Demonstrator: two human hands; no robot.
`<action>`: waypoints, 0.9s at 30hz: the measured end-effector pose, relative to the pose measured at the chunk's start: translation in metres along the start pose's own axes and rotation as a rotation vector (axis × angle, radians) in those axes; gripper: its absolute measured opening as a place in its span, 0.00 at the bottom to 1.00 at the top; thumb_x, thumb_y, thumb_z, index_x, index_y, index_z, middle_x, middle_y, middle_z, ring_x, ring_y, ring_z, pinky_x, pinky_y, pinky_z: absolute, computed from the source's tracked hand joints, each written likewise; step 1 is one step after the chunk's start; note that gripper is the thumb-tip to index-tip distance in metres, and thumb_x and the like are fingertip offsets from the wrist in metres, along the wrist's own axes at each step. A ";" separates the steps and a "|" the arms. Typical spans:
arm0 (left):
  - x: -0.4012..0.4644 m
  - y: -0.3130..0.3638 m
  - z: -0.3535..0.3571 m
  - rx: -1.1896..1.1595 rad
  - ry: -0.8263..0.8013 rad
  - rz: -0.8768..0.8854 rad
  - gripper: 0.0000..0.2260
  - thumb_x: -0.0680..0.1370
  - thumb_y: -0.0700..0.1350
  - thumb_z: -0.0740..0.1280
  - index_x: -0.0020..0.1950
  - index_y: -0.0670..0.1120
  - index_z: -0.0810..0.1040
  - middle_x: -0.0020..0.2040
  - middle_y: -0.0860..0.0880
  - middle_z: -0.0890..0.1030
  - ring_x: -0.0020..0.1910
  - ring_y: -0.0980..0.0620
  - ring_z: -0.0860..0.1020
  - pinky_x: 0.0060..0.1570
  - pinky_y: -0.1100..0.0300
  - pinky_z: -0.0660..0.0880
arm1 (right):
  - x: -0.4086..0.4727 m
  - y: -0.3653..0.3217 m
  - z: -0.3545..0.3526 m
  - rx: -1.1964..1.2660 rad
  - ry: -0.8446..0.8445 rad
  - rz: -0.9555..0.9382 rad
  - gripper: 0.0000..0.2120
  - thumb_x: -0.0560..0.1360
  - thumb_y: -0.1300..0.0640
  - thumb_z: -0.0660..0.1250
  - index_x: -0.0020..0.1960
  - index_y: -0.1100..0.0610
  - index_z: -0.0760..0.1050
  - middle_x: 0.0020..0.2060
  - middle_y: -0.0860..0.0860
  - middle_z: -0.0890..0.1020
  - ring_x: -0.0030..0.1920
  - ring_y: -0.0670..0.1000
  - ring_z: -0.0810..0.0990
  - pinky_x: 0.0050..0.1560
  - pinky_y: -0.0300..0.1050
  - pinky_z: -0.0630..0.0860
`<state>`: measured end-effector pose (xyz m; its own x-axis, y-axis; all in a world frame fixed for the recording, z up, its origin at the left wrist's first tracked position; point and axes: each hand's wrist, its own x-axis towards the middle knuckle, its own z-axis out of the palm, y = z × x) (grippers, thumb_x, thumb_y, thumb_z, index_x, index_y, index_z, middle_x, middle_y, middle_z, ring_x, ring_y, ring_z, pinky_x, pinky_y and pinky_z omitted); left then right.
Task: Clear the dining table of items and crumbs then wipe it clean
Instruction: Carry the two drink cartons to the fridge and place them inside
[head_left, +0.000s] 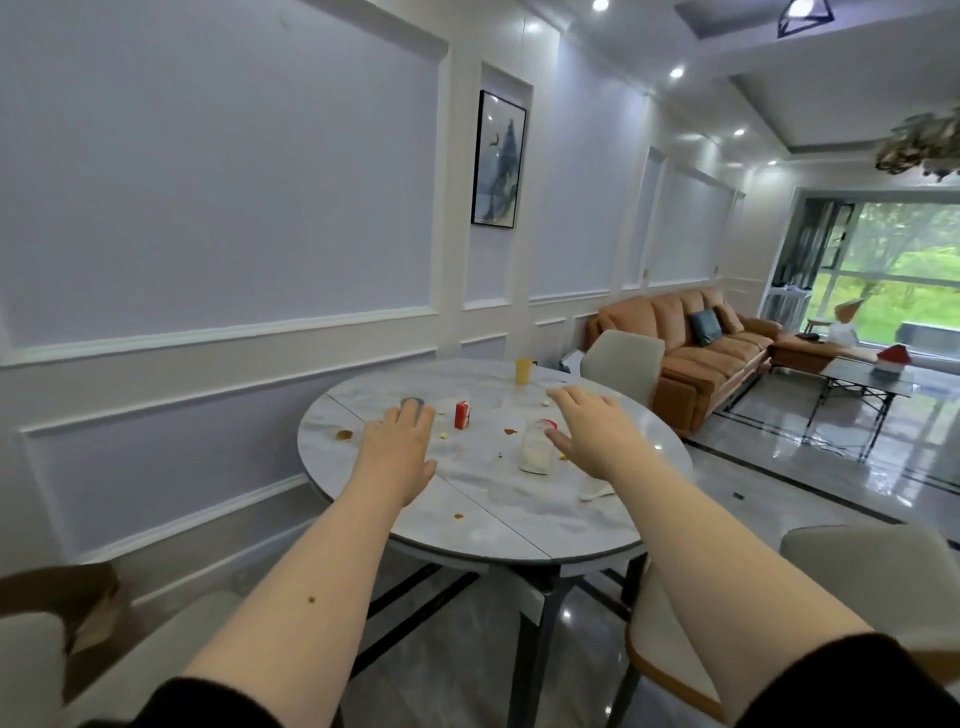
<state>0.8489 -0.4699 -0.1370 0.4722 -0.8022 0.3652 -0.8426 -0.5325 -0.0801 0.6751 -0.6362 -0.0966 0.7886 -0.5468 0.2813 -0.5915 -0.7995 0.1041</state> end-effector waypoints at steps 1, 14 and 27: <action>0.014 -0.001 0.006 0.010 -0.012 0.027 0.29 0.77 0.52 0.62 0.74 0.46 0.53 0.72 0.46 0.60 0.69 0.45 0.64 0.63 0.51 0.68 | 0.013 0.002 0.007 -0.017 -0.026 -0.009 0.26 0.79 0.47 0.57 0.74 0.53 0.56 0.72 0.52 0.64 0.71 0.55 0.64 0.70 0.51 0.60; 0.222 -0.040 0.124 -0.024 -0.123 0.163 0.30 0.77 0.50 0.62 0.75 0.46 0.53 0.72 0.47 0.60 0.69 0.45 0.63 0.65 0.51 0.67 | 0.219 0.029 0.103 -0.004 -0.135 0.037 0.28 0.79 0.47 0.60 0.75 0.53 0.56 0.73 0.51 0.63 0.71 0.54 0.65 0.71 0.51 0.62; 0.435 -0.044 0.240 -0.198 -0.203 0.289 0.24 0.78 0.47 0.61 0.72 0.47 0.58 0.69 0.47 0.64 0.66 0.46 0.66 0.60 0.52 0.69 | 0.391 0.072 0.193 0.023 -0.230 0.206 0.28 0.78 0.49 0.61 0.75 0.52 0.56 0.73 0.52 0.63 0.71 0.54 0.65 0.71 0.52 0.61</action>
<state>1.1535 -0.8596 -0.1970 0.2333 -0.9588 0.1619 -0.9724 -0.2307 0.0346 0.9732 -0.9553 -0.1631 0.6711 -0.7379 0.0711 -0.7412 -0.6697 0.0453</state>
